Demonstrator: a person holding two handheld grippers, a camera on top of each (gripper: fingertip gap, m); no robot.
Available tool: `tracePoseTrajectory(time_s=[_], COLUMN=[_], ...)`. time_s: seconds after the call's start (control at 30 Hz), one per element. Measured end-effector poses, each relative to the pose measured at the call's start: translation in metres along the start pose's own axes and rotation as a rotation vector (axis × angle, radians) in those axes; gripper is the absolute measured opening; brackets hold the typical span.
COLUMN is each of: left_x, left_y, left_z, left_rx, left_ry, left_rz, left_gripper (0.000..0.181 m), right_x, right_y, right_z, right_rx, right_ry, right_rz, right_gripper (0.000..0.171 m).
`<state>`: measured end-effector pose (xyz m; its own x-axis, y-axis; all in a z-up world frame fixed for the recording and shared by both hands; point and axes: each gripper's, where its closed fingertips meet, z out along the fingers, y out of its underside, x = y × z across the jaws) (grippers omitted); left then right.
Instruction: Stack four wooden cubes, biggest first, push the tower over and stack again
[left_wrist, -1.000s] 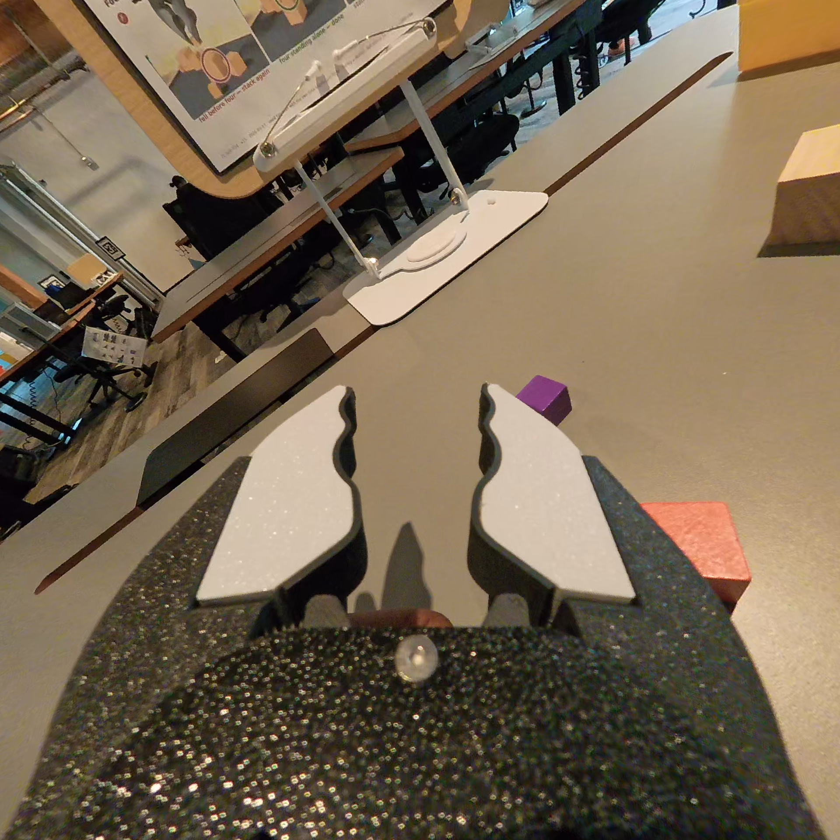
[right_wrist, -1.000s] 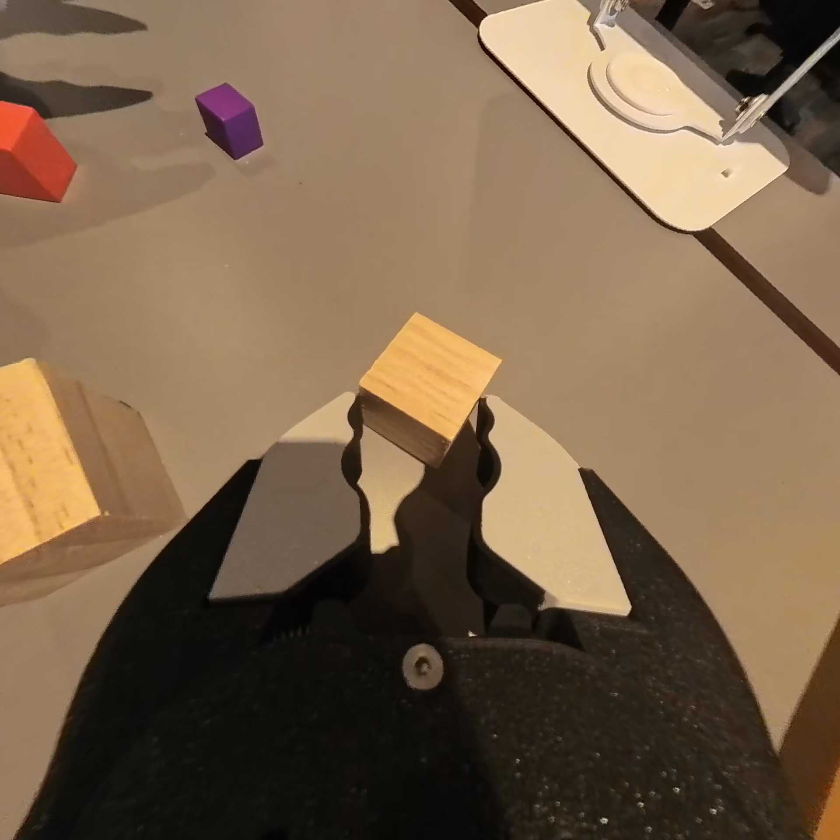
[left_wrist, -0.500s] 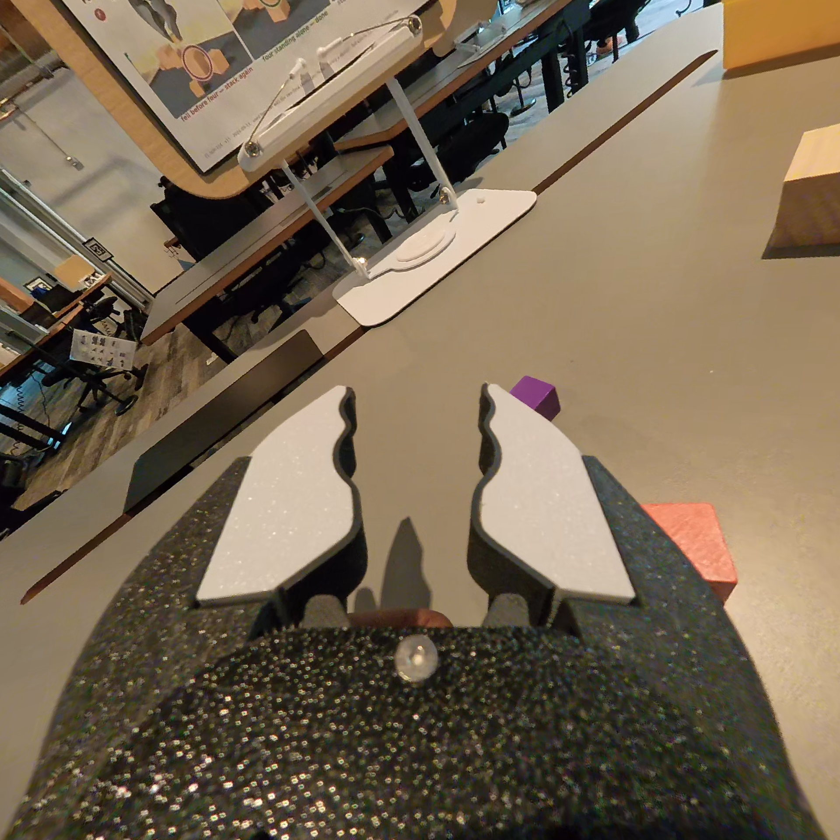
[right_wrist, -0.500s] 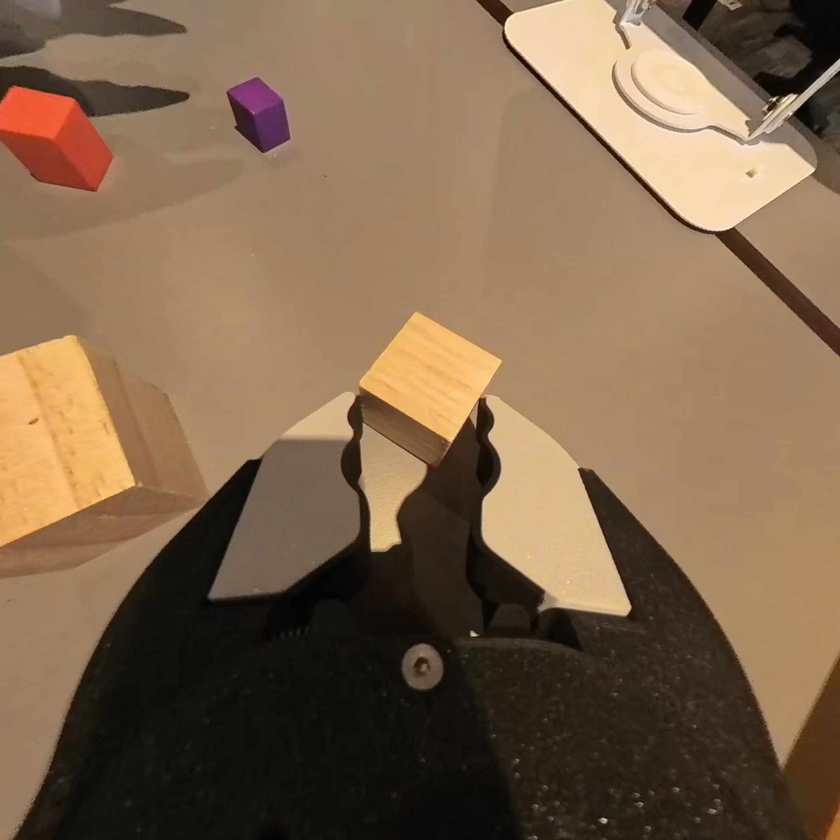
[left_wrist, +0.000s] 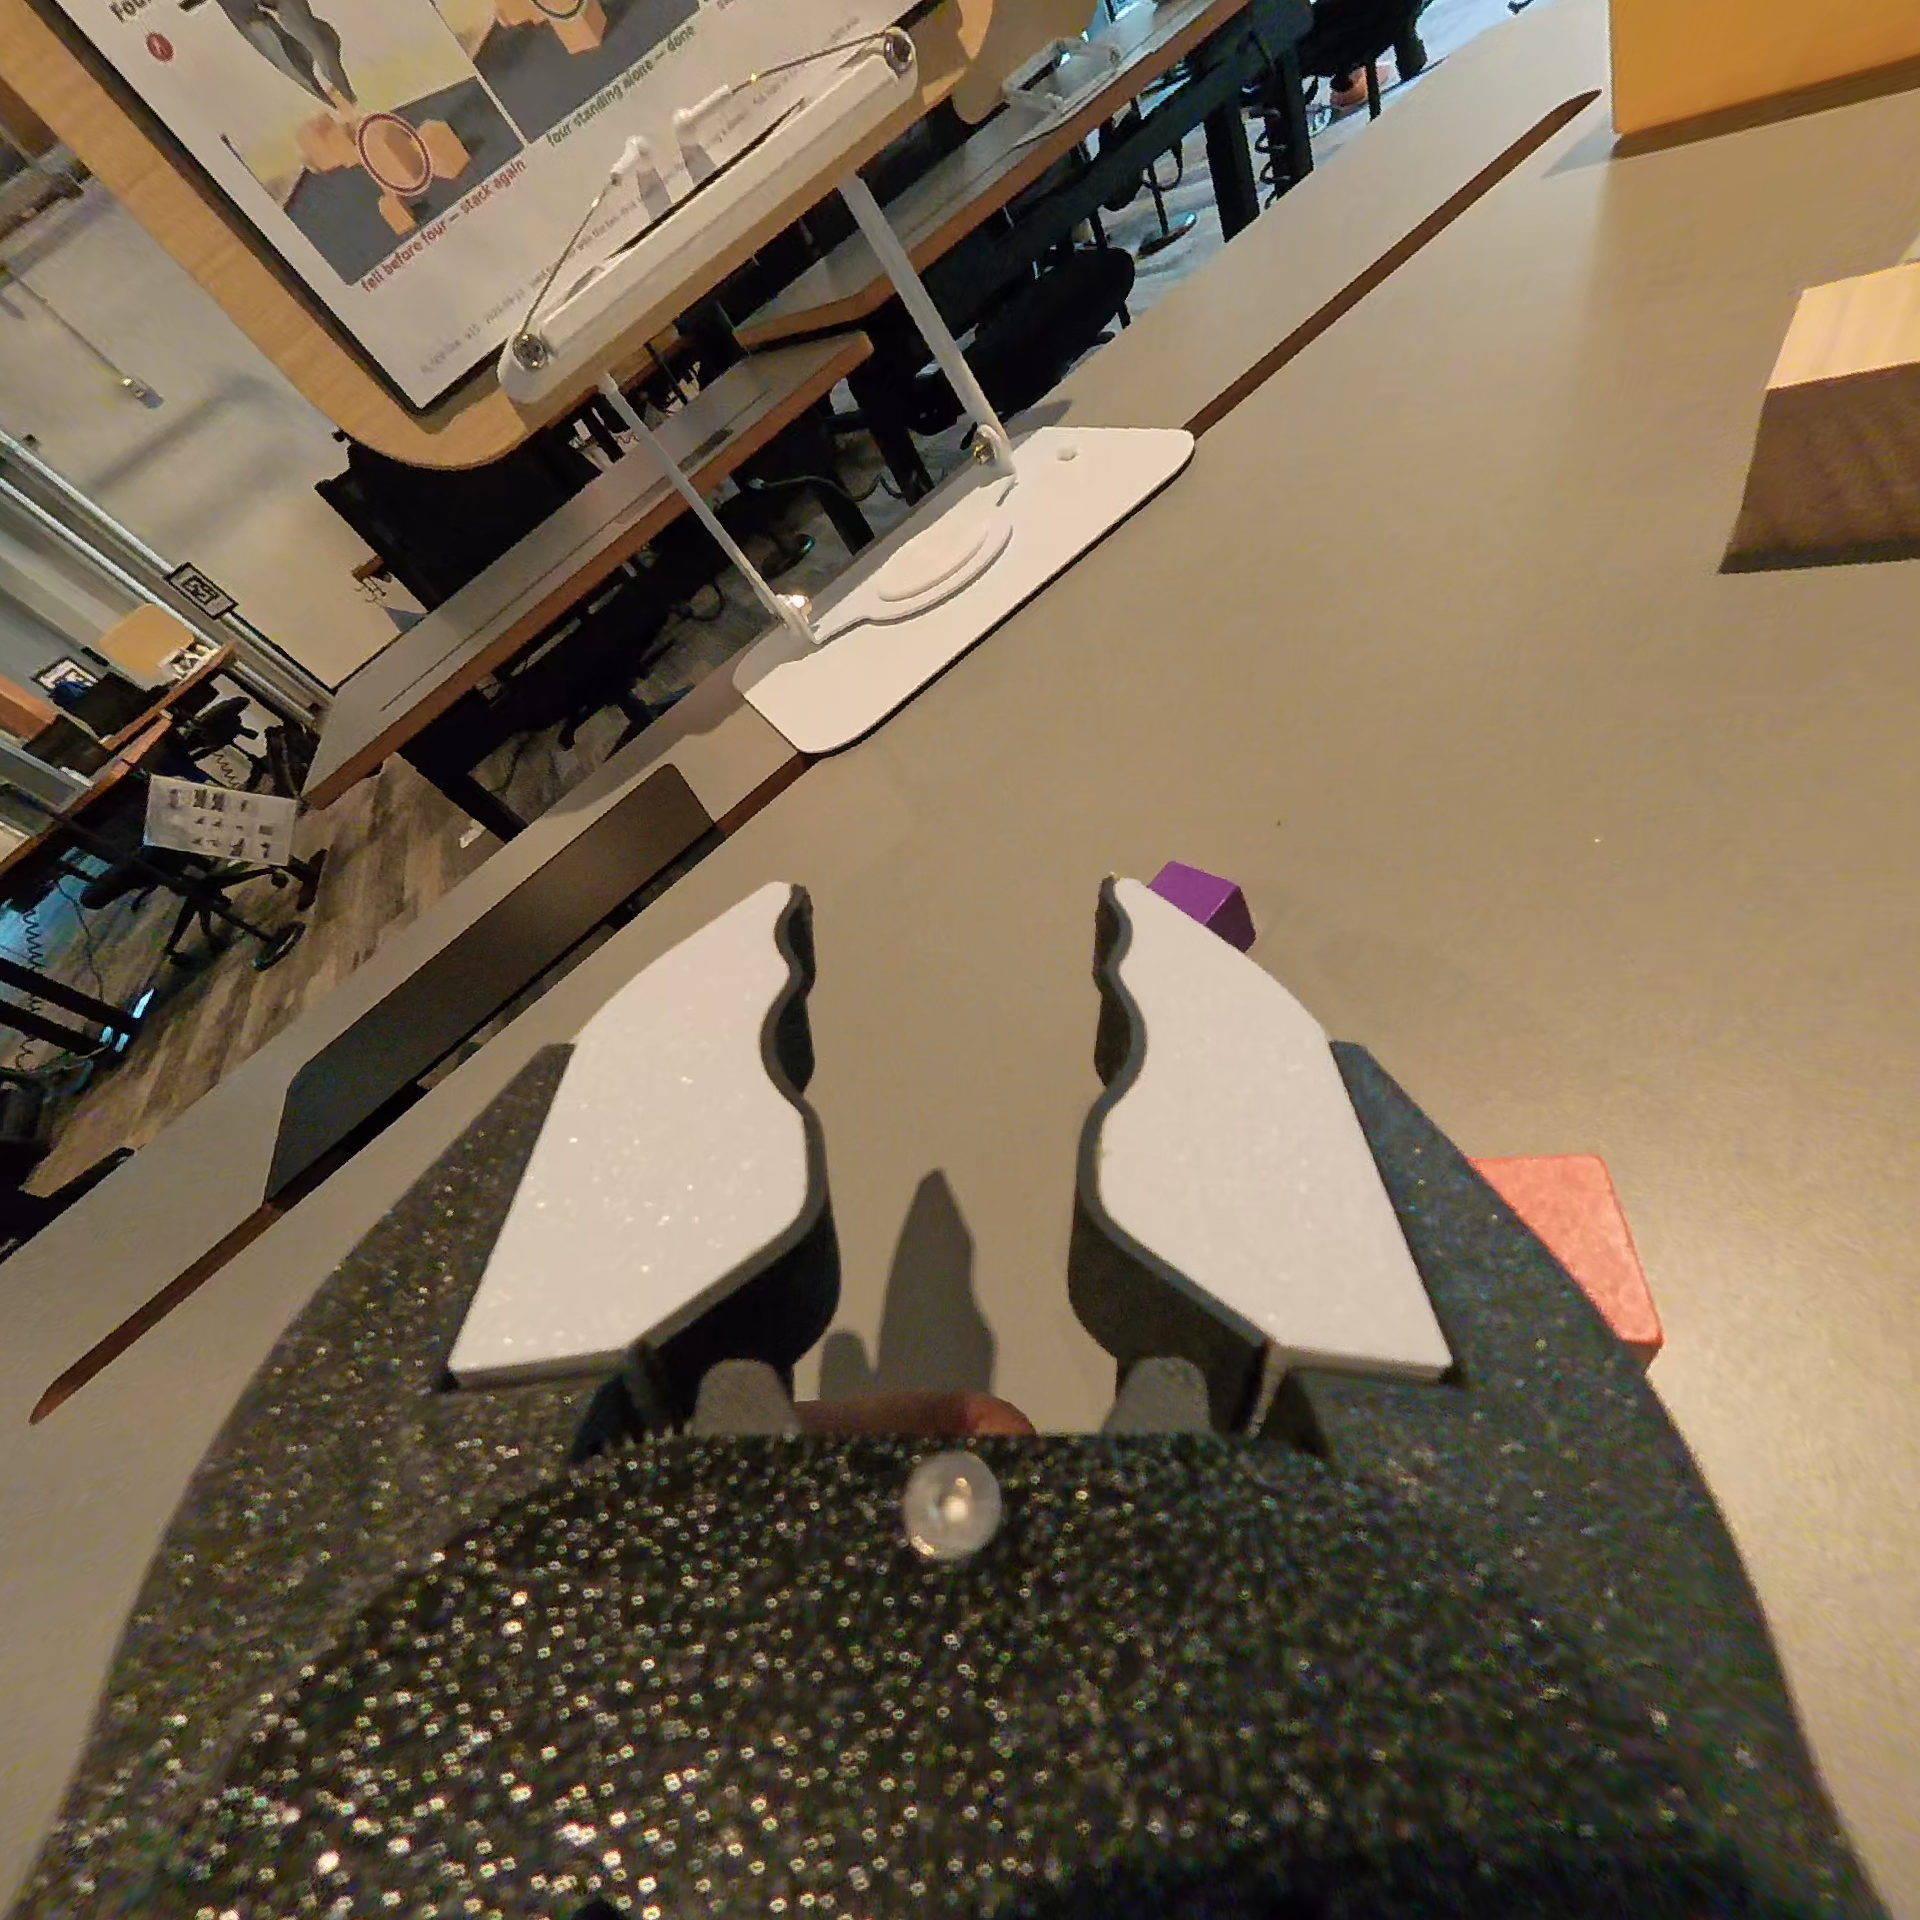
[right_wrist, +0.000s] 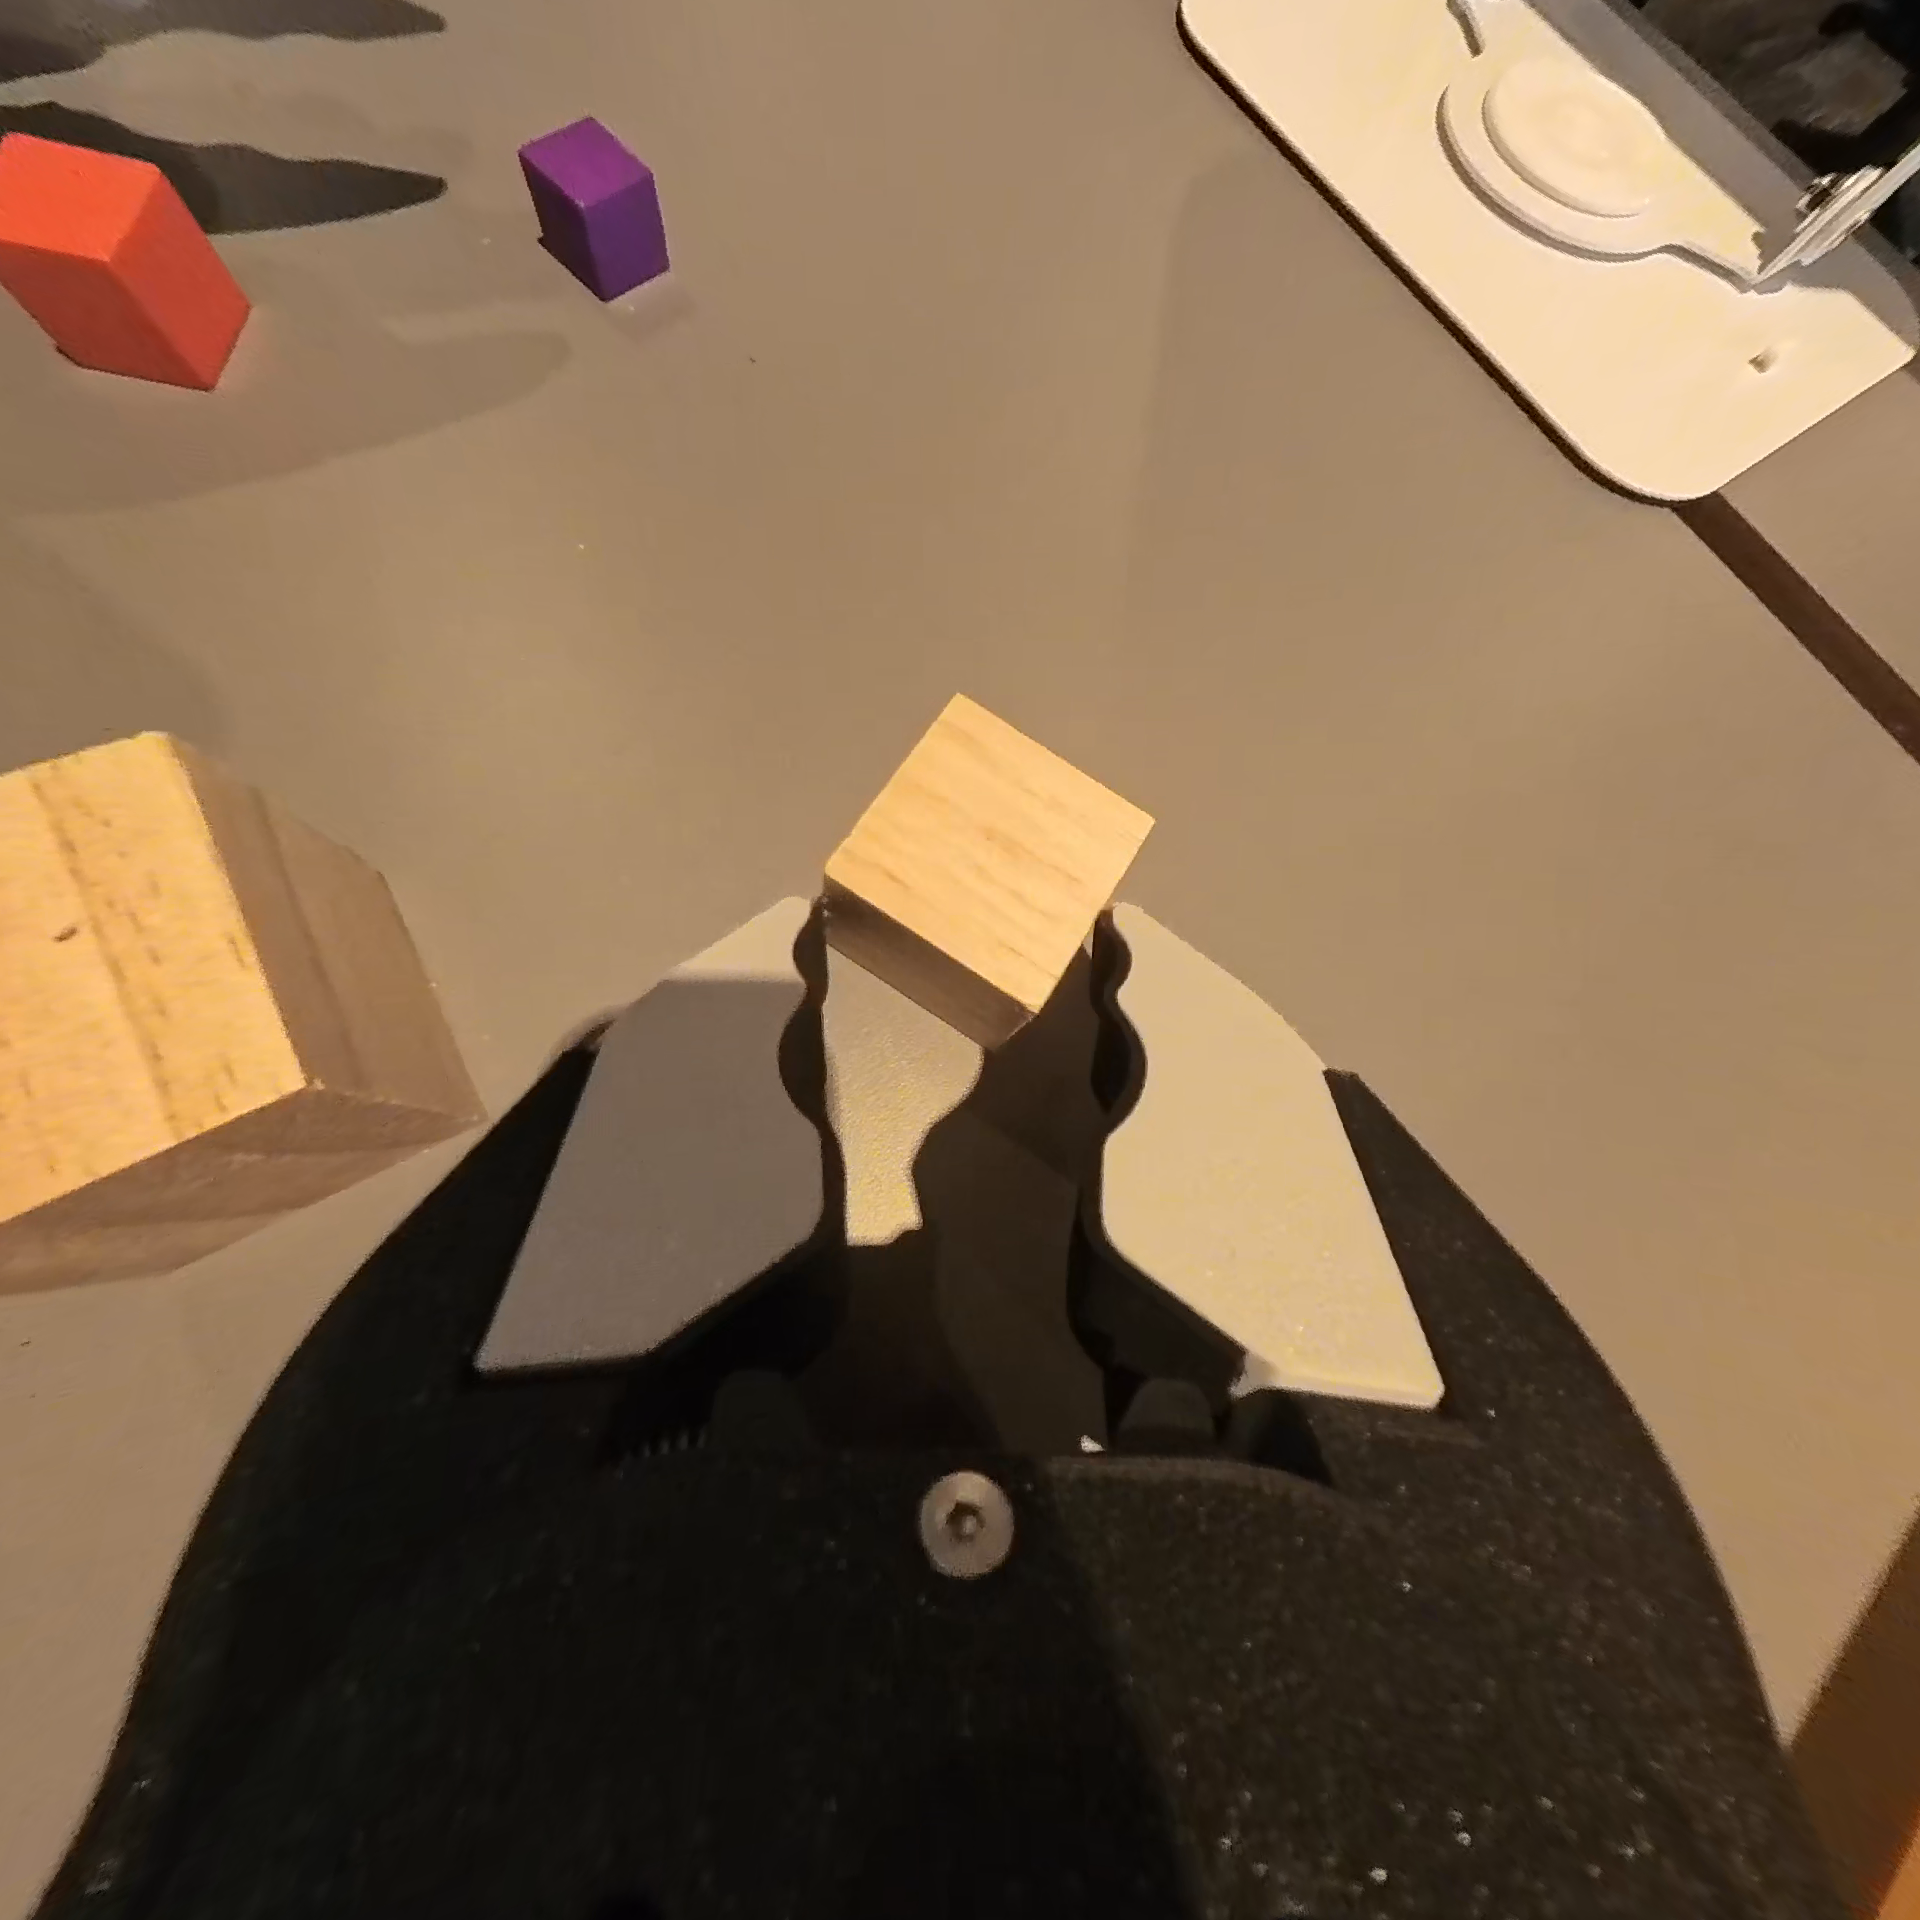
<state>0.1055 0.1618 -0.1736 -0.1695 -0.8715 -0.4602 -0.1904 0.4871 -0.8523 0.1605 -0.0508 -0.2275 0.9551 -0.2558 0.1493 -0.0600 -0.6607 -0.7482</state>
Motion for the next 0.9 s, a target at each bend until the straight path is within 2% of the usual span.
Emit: tracePoseTrajectory(time_s=[0.37, 0.73, 0.9], left_x=[0.0020, 0.0026, 0.0036], left_y=[-0.0022, -0.0027, -0.0033], left_z=[0.0001, -0.0001, -0.0001], left_rx=[0.001, -0.002, 0.000], left_ry=[0.001, 0.001, 0.004], left_rz=[0.020, 0.034, 0.043], left_gripper=[0.052, 0.052, 0.052], right_x=[-0.0032, -0.0030, -0.0010], right_y=[0.0103, 0.0100, 0.0062], right_z=[0.0035, 0.0016, -0.0015], right_rx=[-0.068, -0.056, -0.020], right_ry=[-0.020, -0.040, -0.058], right_rz=[0.004, 0.027, 0.059], right_gripper=[0.051, 0.066, 0.067])
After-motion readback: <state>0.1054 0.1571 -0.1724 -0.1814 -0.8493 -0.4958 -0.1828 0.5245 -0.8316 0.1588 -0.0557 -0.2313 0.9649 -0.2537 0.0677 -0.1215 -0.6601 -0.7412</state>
